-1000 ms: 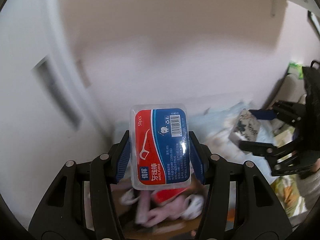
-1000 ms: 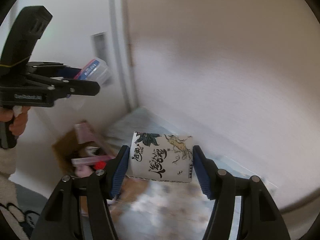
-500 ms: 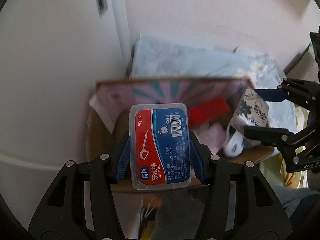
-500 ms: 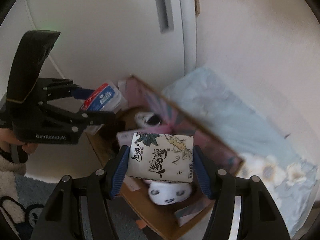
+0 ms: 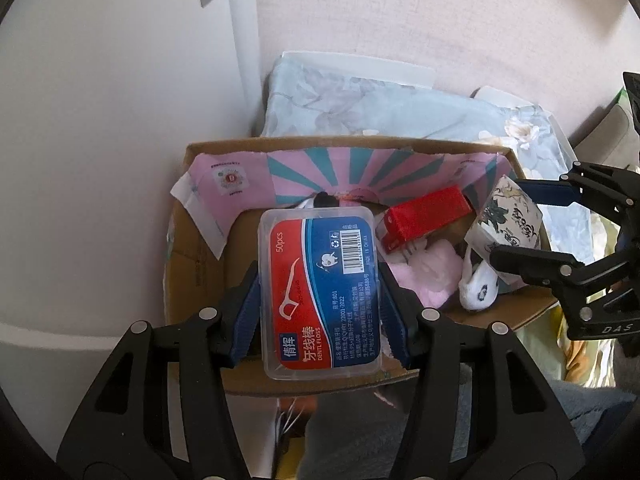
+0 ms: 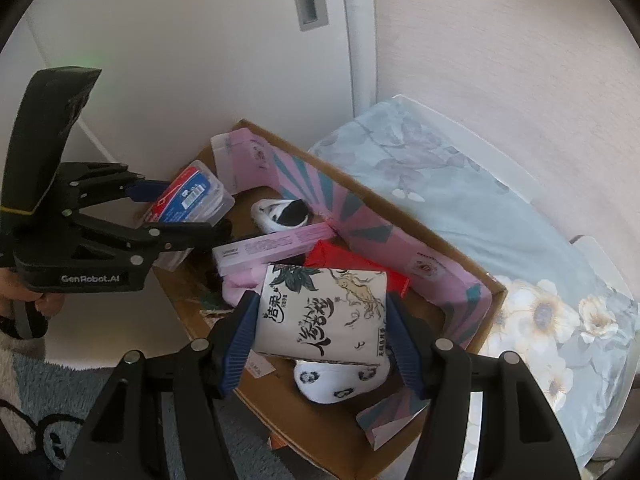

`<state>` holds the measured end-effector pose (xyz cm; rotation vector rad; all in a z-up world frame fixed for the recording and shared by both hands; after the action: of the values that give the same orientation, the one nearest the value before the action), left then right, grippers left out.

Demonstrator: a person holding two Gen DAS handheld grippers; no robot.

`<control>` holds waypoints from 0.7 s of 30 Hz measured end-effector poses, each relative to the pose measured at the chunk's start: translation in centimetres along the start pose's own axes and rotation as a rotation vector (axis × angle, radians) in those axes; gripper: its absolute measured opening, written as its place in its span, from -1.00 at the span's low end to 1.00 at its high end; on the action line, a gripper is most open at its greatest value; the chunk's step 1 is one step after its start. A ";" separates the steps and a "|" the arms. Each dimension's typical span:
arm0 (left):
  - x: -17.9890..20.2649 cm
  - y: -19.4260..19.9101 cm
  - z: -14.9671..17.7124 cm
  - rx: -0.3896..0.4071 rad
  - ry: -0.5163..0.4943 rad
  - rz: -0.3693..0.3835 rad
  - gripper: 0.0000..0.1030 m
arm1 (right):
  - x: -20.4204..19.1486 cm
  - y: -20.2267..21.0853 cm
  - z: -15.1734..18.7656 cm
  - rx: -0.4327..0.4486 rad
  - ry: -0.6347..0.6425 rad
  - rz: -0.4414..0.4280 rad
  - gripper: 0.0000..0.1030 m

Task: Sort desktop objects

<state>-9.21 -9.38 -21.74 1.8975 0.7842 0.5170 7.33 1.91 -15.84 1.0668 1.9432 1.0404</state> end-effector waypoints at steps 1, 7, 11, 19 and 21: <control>0.0 0.0 -0.3 -0.008 0.002 -0.002 0.22 | 0.1 -0.2 -0.1 -0.002 -0.008 0.014 0.16; -0.3 0.7 -1.4 -0.010 0.054 0.043 0.99 | 0.5 -0.2 -0.6 -0.006 -0.067 0.009 0.96; 0.2 1.0 -1.9 -0.015 -0.002 -0.031 0.99 | 1.1 0.4 -0.6 0.000 -0.105 -0.002 0.99; 0.4 2.2 -2.9 0.006 0.015 -0.036 0.99 | 1.1 1.6 -1.1 0.023 -0.121 0.037 0.99; 0.4 2.8 -3.4 0.018 0.026 -0.026 0.99 | 1.2 2.1 -1.1 0.031 -0.130 0.045 0.99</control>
<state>-10.29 -7.81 -17.77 1.8983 0.8321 0.5208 6.59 3.29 -13.71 1.1712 1.8443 0.9441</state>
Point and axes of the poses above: each gripper's, at about its wrist camera, not at the fingertips, and y roughly against the way its jaws point, x to its right, z to its underside, the point moved 4 cm from there along -y, roughly the way its jaws point, and after that the axes turned 9 degrees about -y, right-handed, at the moved point
